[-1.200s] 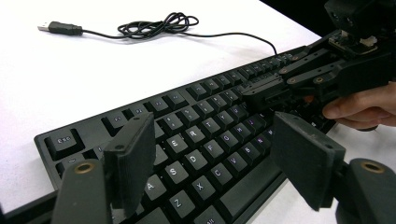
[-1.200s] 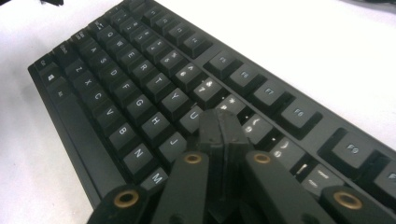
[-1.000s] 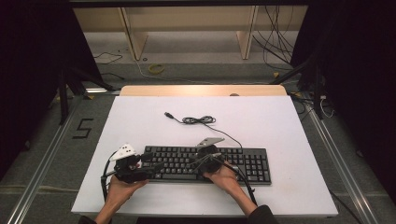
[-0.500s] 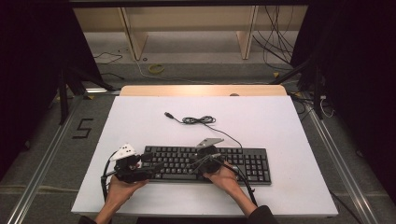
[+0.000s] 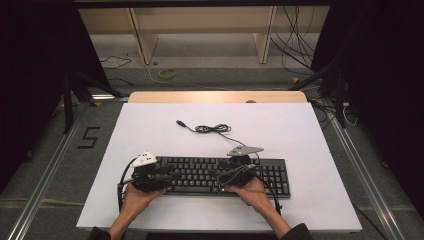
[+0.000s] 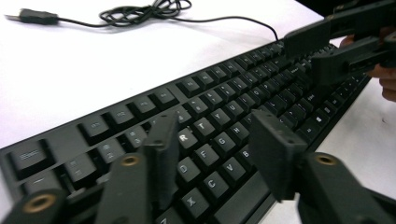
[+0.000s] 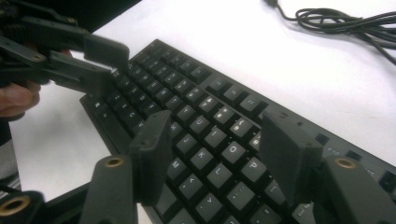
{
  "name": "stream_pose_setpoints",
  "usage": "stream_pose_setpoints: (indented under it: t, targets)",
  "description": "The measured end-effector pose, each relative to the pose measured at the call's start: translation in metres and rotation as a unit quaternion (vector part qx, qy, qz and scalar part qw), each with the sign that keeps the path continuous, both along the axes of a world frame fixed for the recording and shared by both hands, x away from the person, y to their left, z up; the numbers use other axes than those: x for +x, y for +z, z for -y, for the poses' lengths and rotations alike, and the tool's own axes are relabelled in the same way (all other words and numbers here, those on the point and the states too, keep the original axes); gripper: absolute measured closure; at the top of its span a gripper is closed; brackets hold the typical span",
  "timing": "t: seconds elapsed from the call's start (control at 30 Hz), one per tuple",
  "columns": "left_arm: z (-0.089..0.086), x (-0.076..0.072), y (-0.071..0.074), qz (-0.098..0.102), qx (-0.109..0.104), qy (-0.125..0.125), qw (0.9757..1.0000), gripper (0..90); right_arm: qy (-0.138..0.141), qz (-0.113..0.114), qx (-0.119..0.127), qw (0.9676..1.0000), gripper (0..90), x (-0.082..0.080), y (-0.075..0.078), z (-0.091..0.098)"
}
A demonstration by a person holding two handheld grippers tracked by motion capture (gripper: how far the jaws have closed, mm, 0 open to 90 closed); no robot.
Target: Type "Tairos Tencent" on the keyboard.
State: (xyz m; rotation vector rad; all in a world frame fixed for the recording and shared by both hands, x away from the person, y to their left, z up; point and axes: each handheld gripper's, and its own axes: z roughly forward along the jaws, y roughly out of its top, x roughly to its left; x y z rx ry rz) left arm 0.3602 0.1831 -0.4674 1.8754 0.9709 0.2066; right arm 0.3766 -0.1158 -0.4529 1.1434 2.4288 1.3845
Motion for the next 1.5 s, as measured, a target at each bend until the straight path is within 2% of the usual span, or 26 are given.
stream_pose_setpoints:
  t: [0.33,0.53,1.17,1.2,1.5]
  targets:
    - [0.014,0.015,-0.004,-0.015,0.045,0.004,0.9989,79.4,-0.004,0.005,0.01,0.9999,38.7,-0.006,0.001,0.006]
    - [0.016,0.022,-0.007,-0.022,0.059,0.008,0.998,88.7,-0.006,0.01,0.014,0.9998,37.1,-0.009,0.001,0.011]
    - [0.023,0.03,-0.014,-0.042,0.078,0.004,0.996,89.4,-0.005,0.01,0.013,0.9999,36.6,-0.013,-0.001,0.014]
    - [0.024,0.029,-0.015,-0.04,0.085,0.003,0.9955,89.4,-0.005,0.009,0.012,0.9999,36.6,-0.013,-0.001,0.013]
    - [0.025,0.027,-0.013,-0.038,0.084,0.003,0.9957,89.3,-0.009,0.009,0.009,0.9999,36.6,-0.013,-0.001,0.014]
